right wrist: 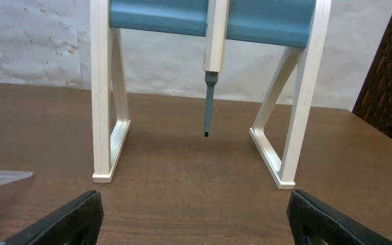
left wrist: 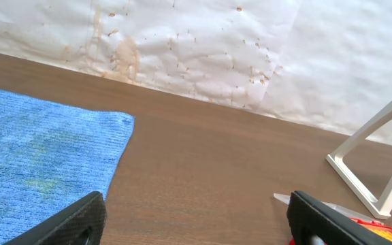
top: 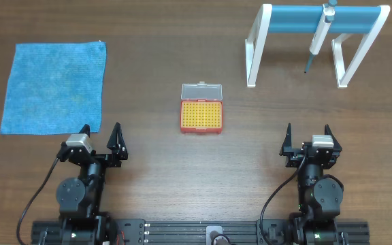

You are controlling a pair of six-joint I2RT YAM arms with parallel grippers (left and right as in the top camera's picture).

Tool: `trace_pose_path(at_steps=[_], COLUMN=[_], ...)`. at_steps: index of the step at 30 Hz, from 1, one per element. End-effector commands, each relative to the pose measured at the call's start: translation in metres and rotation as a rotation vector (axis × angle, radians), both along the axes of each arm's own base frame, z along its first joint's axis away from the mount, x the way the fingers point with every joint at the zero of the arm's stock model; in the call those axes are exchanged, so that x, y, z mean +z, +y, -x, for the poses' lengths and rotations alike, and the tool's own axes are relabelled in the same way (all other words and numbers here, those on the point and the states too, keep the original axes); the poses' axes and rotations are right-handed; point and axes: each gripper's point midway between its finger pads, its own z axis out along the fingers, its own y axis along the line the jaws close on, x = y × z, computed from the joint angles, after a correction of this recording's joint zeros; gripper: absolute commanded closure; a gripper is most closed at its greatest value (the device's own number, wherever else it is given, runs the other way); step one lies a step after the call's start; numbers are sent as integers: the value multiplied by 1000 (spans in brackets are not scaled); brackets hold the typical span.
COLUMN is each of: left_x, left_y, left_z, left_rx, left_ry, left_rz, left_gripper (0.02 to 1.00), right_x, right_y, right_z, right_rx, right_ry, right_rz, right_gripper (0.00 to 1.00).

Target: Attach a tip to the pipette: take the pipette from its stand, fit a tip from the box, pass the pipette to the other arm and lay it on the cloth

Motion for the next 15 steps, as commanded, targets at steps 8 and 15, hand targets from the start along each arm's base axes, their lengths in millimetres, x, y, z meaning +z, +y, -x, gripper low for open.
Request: trace_pose_path(at_steps=[8,15], left_x=[-1,-1], left_y=[1,1], left_z=[0,0], left_rx=[8,8], left_ry=[1,1], left_rz=[-10,-10], left_gripper=[159,161], right_x=[-2,31], right_y=[-3,-3], right_z=[0,-5], right_rx=[-20,-21], right_ry=[-1,-100], right_rz=[-38,-139], right_gripper=[25,27])
